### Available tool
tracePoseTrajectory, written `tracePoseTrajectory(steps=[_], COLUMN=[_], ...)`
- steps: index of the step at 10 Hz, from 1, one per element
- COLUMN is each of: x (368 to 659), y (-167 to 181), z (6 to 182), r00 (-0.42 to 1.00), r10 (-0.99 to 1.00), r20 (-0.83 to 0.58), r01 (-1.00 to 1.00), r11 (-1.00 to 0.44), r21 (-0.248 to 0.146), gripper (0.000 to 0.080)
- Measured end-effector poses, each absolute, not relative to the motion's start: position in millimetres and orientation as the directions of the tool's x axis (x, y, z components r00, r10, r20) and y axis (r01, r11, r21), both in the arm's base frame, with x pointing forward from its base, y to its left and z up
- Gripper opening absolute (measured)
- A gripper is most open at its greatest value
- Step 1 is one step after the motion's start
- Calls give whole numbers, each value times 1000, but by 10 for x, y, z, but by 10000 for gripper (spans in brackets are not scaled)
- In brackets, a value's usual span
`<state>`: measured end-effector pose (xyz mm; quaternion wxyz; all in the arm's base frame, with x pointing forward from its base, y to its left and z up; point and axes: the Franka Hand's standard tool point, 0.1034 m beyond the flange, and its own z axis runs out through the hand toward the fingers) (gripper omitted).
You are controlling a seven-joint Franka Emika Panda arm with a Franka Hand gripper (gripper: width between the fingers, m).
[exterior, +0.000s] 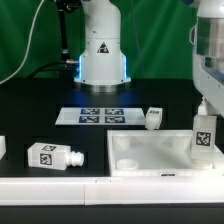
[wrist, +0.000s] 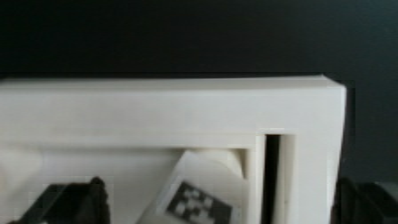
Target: Assemble one leg
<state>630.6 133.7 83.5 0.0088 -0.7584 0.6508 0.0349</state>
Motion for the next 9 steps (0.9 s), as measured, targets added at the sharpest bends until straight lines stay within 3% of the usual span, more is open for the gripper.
tracePoseTrajectory(steps=[5,6,9], x=[6301,6277,6306], y=[1290,1258,1144], z=[866,854,794], r00=[479,594,806], r10=[-875,-803,-592], r20=[-67,-47,-13], r01=[-877,-803,-592], r11=[-481,-596,-806], r21=[7,27,2], gripper=[649,649,649])
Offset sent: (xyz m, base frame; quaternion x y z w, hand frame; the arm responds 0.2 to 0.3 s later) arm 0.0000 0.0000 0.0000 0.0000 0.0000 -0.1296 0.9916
